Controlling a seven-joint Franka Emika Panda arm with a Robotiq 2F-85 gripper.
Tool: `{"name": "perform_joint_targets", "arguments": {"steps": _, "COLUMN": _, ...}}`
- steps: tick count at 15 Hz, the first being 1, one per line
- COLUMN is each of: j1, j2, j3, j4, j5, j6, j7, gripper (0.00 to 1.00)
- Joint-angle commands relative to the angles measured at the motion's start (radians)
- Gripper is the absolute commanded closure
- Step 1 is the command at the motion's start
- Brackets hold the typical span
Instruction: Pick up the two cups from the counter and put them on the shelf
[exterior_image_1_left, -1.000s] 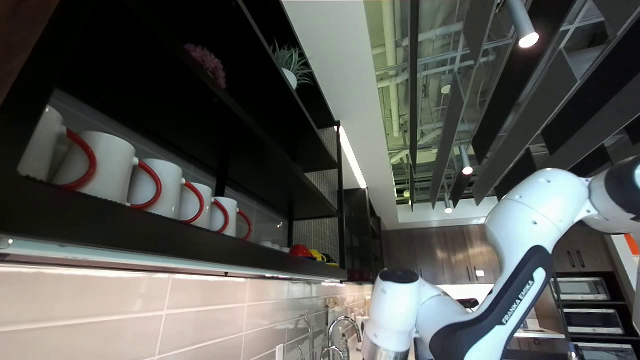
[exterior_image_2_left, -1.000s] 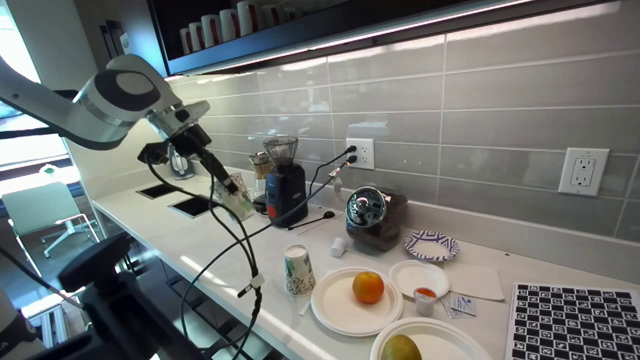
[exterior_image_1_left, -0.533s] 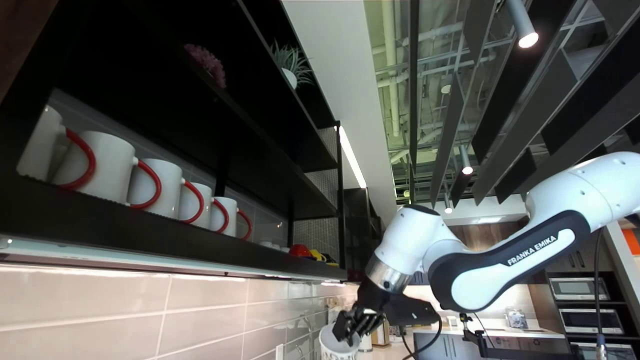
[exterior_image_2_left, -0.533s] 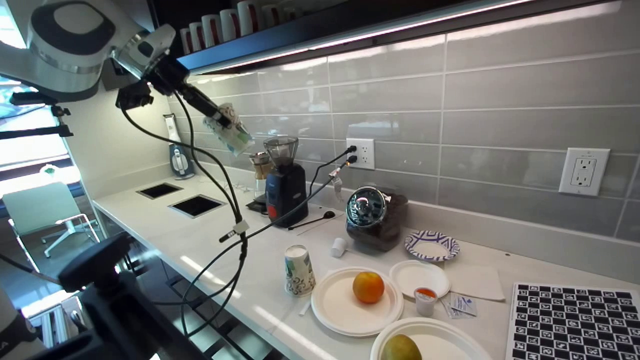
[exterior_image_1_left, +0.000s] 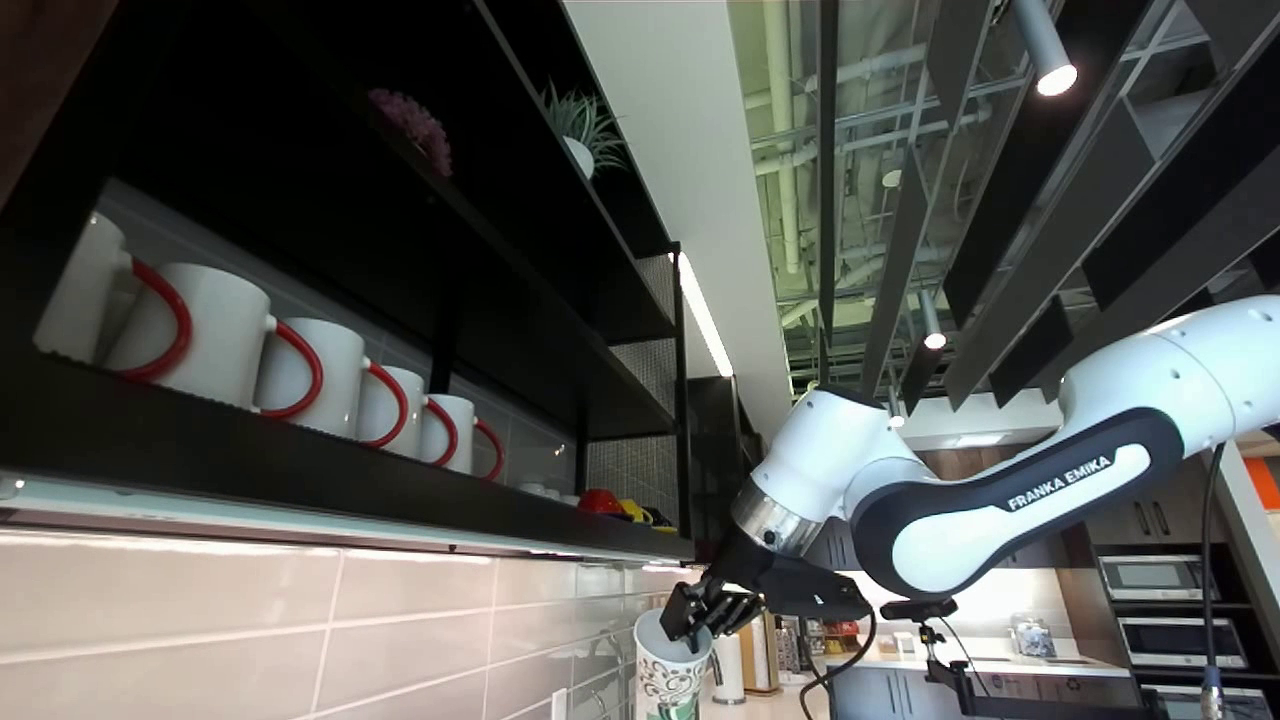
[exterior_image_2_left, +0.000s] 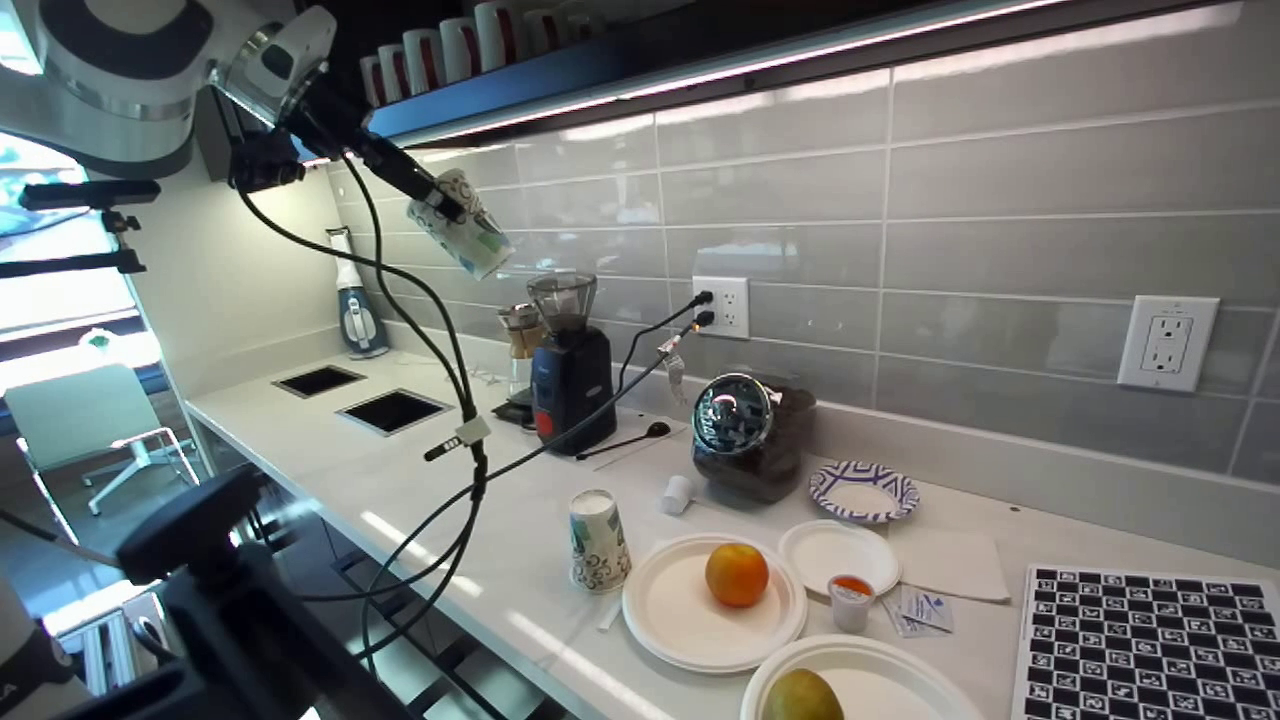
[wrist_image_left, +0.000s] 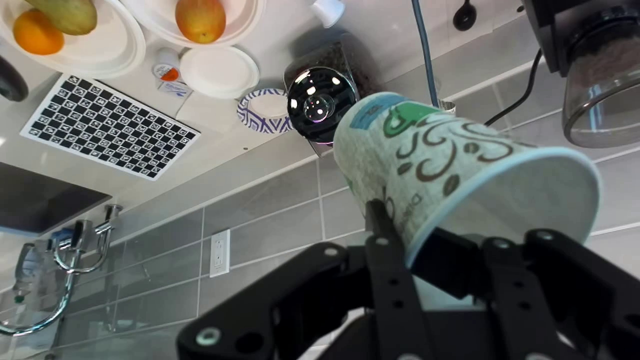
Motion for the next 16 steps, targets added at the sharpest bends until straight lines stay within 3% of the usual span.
{"name": "perform_joint_targets", "arguments": {"steps": 1, "j1": -0.079, "j2": -0.013, "j3": 0.048, "j4": 0.026, "j5": 0.049, "j6": -0.018, "j7": -0.011, "gripper": 0.99}}
{"name": "perform_joint_targets", "arguments": {"steps": 3, "j1": -0.116, "j2": -0.02, "j3": 0.034, "j4": 0.068, "j5": 0.077, "j6": -0.029, "j7": -0.001, "gripper": 0.99}}
{"name": "perform_joint_targets", "arguments": {"steps": 7, "j1": -0.126, "j2": -0.007, "j3": -0.009, "j4": 0.194, "j5": 0.203, "j6": -0.062, "j7": -0.026, "gripper": 0.99}}
{"name": "perform_joint_targets", "arguments": {"steps": 12, "j1": -0.077, "j2": 0.053, "j3": -0.042, "j4": 0.385, "j5": 0.356, "j6": -0.153, "j7": -0.089, "gripper": 0.99}}
{"name": "perform_joint_targets", "arguments": {"steps": 16, "j1": -0.059, "j2": 0.116, "j3": -0.049, "j4": 0.555, "j5": 0.443, "j6": -0.31, "j7": -0.118, "gripper": 0.99}}
